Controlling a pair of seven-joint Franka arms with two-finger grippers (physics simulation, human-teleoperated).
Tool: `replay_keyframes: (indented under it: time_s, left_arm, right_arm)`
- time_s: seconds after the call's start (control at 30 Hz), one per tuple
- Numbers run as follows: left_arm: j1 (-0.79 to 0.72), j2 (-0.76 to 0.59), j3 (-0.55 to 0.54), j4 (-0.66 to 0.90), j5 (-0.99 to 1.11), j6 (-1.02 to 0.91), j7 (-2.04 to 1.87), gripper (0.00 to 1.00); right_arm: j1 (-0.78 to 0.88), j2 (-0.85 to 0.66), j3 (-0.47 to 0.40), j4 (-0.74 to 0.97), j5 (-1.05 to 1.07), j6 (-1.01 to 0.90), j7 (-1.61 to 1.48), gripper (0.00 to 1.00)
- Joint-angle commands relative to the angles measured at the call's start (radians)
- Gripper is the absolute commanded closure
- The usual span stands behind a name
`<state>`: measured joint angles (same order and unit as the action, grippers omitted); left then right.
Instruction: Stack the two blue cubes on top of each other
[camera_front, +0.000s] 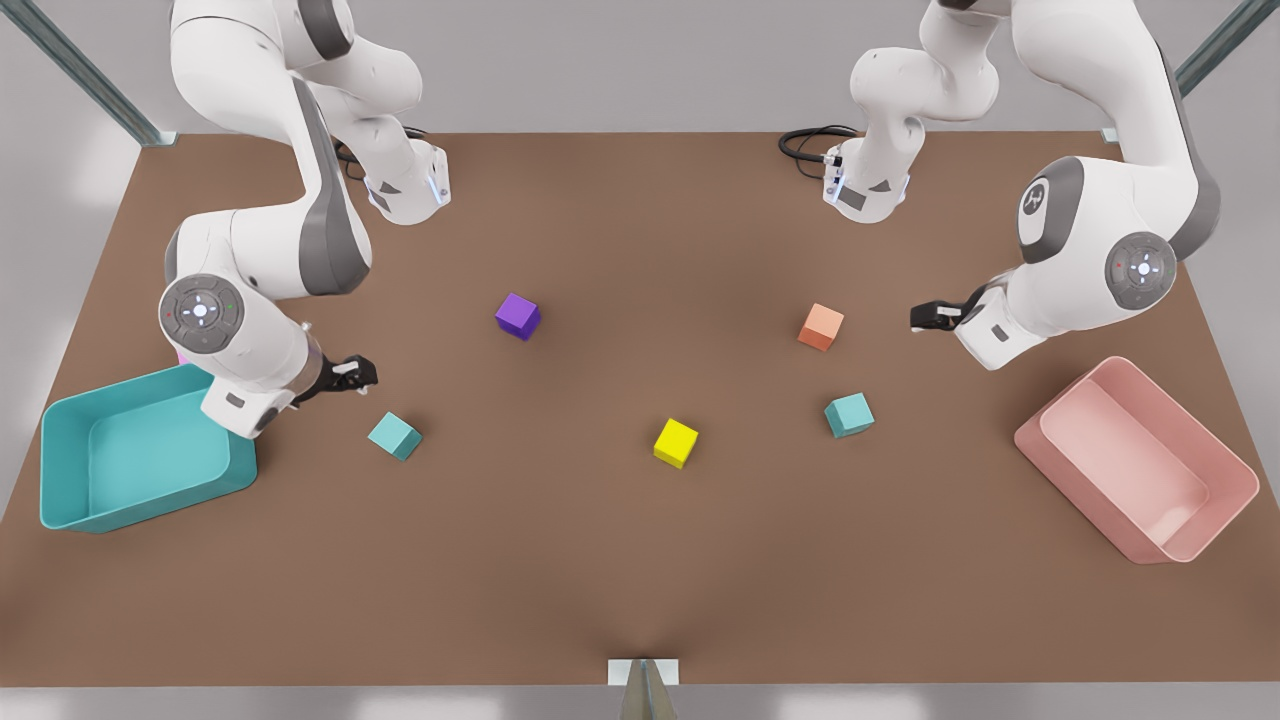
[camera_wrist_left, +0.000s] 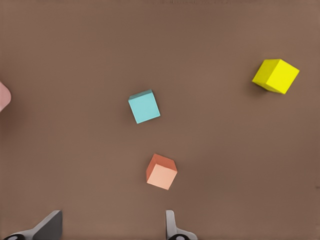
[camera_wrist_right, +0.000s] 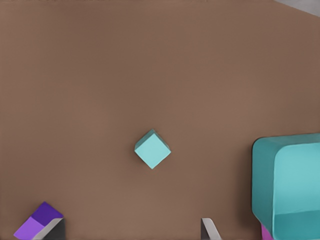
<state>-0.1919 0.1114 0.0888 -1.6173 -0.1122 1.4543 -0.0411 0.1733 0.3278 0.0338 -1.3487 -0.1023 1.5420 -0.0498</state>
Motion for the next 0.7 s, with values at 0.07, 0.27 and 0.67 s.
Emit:
replay_keyframes:
  time_s: [0.07, 0.27, 0.67]
  left_arm:
    - [0.000, -0.001, 0.000, 0.001, -0.001, 0.003, -0.014, 0.00]
    - [-0.003, 0.004, -0.001, 0.001, -0.001, 0.004, -0.013, 0.00]
    - [0.003, 0.034, -0.001, 0.002, -0.026, -0.006, -0.016, 0.00]
  right_arm:
    - [-0.014, 0.019, 0.000, 0.014, 0.012, 0.007, 0.047, 0.00]
    - [-0.092, 0.232, 0.000, 0.020, 0.131, 0.055, 0.385, 0.00]
    - [-0.129, 0.189, 0.000, -0.270, 0.044, 0.382, 0.519, 0.00]
